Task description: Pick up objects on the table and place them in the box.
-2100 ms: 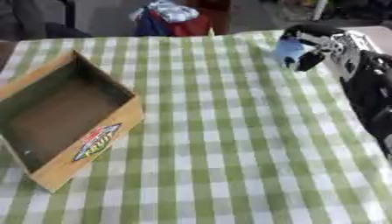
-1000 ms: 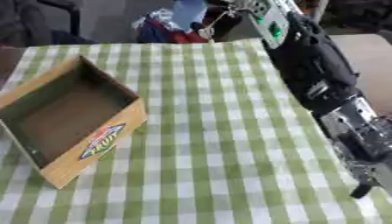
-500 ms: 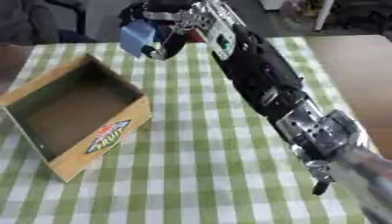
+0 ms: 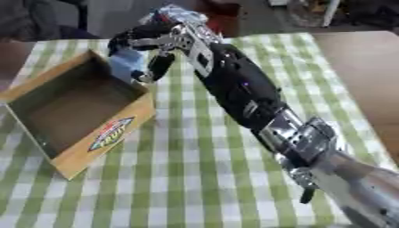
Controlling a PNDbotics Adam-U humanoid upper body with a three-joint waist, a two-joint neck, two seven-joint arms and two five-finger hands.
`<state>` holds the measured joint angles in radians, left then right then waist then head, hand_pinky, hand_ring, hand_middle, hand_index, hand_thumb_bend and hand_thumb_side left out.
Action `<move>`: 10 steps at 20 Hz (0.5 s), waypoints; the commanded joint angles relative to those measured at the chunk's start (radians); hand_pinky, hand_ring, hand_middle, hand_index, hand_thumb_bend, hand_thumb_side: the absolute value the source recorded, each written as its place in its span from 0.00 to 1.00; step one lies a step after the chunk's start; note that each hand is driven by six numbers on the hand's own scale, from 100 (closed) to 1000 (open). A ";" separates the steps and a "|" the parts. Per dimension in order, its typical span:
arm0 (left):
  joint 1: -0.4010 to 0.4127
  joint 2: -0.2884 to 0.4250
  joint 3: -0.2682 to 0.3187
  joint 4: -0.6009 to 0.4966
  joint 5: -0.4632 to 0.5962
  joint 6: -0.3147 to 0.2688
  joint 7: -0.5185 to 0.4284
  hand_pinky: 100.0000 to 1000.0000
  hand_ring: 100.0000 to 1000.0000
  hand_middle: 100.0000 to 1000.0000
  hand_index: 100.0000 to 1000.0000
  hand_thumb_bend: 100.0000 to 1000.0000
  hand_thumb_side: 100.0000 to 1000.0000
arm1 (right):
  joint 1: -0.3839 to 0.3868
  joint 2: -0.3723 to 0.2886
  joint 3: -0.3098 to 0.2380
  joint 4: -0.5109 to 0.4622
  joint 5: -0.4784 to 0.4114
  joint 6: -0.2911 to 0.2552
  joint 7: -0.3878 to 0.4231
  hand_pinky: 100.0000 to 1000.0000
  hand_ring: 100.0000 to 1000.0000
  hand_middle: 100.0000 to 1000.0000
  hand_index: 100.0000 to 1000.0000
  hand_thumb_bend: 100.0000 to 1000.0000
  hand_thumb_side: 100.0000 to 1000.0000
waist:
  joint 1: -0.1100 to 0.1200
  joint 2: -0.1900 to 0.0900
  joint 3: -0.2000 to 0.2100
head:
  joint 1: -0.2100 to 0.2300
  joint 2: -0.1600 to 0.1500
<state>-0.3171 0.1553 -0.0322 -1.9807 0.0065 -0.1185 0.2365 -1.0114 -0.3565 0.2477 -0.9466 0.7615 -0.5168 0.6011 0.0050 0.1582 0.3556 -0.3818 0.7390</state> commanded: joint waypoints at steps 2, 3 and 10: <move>-0.014 0.001 -0.002 -0.019 0.002 0.001 -0.006 0.62 0.49 0.57 0.74 0.00 0.62 | -0.013 -0.001 0.007 -0.020 0.038 -0.032 -0.011 0.86 1.00 0.97 0.52 0.00 0.01 | 0.001 -0.019 -0.001 | -0.002 0.009; -0.015 0.001 -0.002 -0.019 0.002 0.000 -0.006 0.62 0.49 0.57 0.74 0.00 0.62 | -0.012 0.001 0.010 -0.027 0.042 -0.039 -0.016 0.86 1.00 0.97 0.53 0.00 0.00 | 0.001 -0.019 -0.001 | -0.002 0.009; -0.014 0.001 -0.004 -0.019 0.003 0.001 -0.008 0.62 0.49 0.57 0.74 0.00 0.62 | -0.014 -0.004 0.032 -0.093 0.052 -0.075 -0.050 0.87 1.00 0.96 0.54 0.00 0.00 | -0.001 -0.023 -0.003 | -0.002 0.013</move>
<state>-0.3177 0.1482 -0.0329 -1.9807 0.0077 -0.1171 0.2326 -1.0026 -0.3470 0.2801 -1.0068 0.8086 -0.5786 0.5523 0.0002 0.1536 0.3525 -0.3817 0.7472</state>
